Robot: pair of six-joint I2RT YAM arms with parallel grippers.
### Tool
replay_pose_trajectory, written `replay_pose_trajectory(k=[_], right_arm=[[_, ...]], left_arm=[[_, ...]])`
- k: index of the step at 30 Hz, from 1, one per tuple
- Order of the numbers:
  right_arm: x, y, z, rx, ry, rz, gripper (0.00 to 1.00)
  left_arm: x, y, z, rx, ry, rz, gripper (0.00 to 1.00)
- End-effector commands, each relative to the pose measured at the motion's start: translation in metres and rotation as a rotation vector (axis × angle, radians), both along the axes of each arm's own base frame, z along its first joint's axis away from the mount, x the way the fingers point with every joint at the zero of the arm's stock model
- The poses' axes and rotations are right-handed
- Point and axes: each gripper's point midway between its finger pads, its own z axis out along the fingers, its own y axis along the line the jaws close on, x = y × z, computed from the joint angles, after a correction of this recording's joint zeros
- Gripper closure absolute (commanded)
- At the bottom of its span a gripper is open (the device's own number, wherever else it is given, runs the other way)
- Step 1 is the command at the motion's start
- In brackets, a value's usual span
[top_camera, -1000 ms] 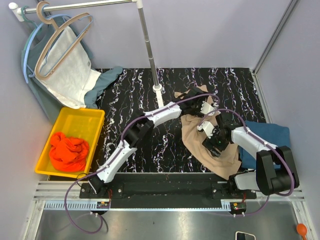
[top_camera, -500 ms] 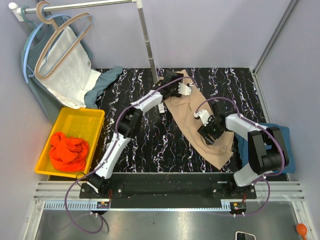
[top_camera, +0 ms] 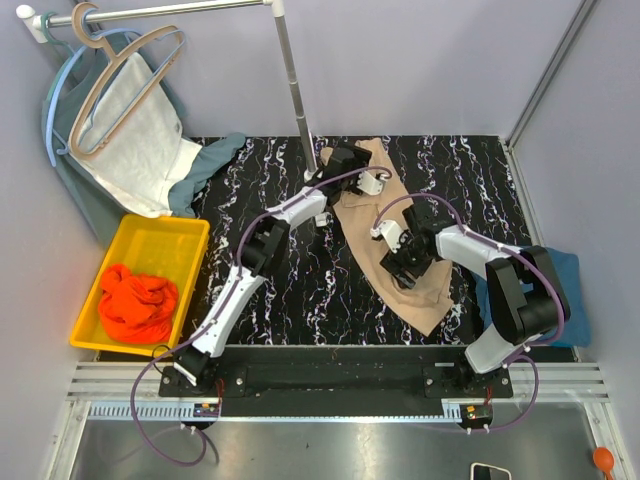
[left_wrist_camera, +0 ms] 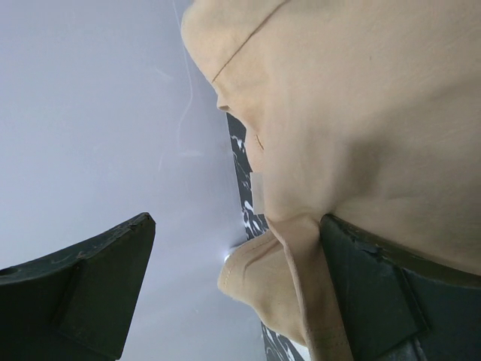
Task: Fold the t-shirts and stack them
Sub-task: Fold the tshirt
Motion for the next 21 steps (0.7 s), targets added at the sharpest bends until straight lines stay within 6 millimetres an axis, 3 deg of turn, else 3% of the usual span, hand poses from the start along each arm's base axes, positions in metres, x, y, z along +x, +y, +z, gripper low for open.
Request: replay_pose_trajectory(k=[1,10,21], right_arm=[[-0.01,0.01,-0.002,0.0,0.022,0.038,0.23],[-0.024,0.026,0.016,0.009,0.033,0.068,0.23],[-0.048,0.039,0.037,-0.005,0.09,0.131,0.23]], left_arm=[[-0.006,-0.035,0.006,-0.014,-0.06,-0.119,0.01],[0.002,-0.047,0.001,0.001,-0.147,-0.169,0.01],[0.012,-0.033,-0.008,0.07,-0.192,-0.173,0.01]])
